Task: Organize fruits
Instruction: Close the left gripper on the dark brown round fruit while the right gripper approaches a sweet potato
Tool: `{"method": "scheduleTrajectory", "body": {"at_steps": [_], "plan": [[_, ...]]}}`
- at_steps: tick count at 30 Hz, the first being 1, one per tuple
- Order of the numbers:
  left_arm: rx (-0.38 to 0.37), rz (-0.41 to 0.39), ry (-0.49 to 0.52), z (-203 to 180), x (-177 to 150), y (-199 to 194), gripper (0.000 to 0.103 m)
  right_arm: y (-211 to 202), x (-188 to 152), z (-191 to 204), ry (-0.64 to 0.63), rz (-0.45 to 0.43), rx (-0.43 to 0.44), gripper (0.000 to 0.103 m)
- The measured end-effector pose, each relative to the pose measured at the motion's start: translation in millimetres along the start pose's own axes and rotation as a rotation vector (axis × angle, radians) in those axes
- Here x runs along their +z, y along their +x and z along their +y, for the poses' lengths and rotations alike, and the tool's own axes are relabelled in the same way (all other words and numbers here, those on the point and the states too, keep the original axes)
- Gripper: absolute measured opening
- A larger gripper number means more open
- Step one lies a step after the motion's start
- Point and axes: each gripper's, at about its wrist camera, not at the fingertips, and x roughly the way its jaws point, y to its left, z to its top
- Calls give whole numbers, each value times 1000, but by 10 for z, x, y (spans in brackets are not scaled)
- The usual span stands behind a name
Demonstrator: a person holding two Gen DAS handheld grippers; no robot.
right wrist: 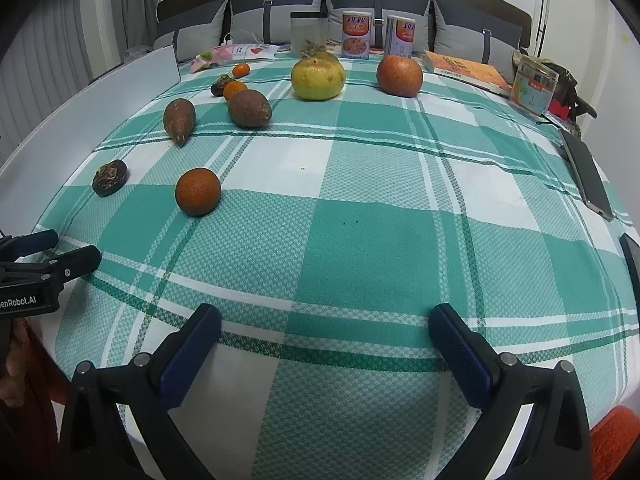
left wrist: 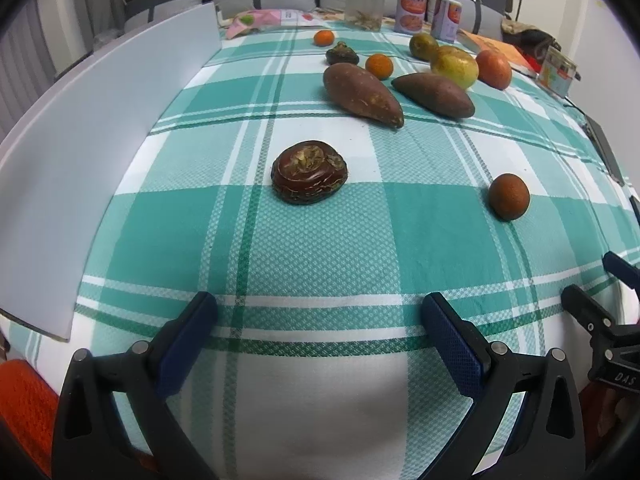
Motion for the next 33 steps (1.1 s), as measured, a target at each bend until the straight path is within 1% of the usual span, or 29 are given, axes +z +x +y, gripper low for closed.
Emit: {"method": "scheduleTrajectory", "body": {"at_steps": [3,7,10,13,14,16,19,22,25,27,29,30,31,33], "plan": [[-4,-4,8,1,-7,-4,103,-2,-4,1,2,-2,-1,103],[-6,-31,25,-9,-45,-16,103,-6,-13,1,5,-5,-3,103],[-22,-18,37,6,-46,-21,103,-9,-14,-2,6,-5,-3,103],[-78,66,80,60,73,-11,102,-9,-13,-3,5,-4,-2,103],[-105,73,80,119,135,-27,102,-9,-15,-3,5,-4,-1,103],[-181,61,63,284,287,-98,102,-10,-21,-5,4,-6,-1,103],[-210,41,49,466,532,-174,101,-9,-23,-5,5,-8,-2,103],[-243,22,80,460,707,-154,101,-9,-27,-6,5,-9,-2,103],[-244,44,167,276,769,7,100,-11,-28,-4,4,-6,-1,103],[-219,53,217,161,778,122,99,-16,-35,-6,2,-5,1,103],[-191,59,226,119,796,219,99,-23,-44,-7,1,-4,2,103],[-190,61,220,119,809,259,96,-25,-46,-9,0,-4,3,103],[-191,62,214,123,811,280,91,-26,-47,-9,0,-4,4,103],[-190,92,220,109,822,361,48,-26,-50,-9,1,-3,3,103]]}}
